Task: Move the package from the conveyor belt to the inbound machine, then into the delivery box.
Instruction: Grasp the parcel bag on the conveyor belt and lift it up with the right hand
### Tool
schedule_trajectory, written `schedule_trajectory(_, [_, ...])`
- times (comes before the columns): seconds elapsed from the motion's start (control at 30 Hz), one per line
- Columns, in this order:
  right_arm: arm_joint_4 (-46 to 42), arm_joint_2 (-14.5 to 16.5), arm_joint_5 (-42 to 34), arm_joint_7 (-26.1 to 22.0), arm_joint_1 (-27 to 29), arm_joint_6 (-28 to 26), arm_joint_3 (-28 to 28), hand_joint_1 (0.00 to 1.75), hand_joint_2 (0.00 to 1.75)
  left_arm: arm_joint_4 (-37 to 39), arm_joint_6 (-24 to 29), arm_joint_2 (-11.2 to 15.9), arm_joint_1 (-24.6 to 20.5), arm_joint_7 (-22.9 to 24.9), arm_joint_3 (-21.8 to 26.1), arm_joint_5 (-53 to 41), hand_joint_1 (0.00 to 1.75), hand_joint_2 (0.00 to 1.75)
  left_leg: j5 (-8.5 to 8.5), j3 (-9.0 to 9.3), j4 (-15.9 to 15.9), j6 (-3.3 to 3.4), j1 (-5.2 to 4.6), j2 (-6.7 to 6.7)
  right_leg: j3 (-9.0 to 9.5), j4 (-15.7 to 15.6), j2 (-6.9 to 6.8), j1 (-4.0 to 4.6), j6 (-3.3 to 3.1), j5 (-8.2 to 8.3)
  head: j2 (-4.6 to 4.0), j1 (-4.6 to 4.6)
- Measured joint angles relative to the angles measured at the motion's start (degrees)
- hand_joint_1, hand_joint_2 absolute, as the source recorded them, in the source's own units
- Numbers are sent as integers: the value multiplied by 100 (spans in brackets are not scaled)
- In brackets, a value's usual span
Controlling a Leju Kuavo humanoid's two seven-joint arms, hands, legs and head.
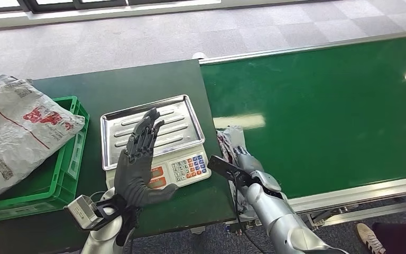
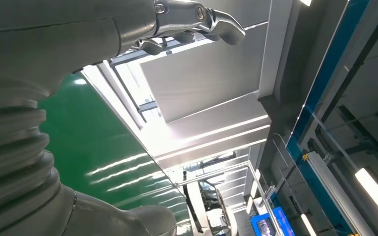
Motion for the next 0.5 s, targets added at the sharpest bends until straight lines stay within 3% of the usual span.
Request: schedule_trajectory(0.5, [114,0,-1,-38,-30,2,0,0,175,37,0,0,-16,0,-3,0,0,175,0,0,0,0,0,0,0,0,0,0,0,0,0,0])
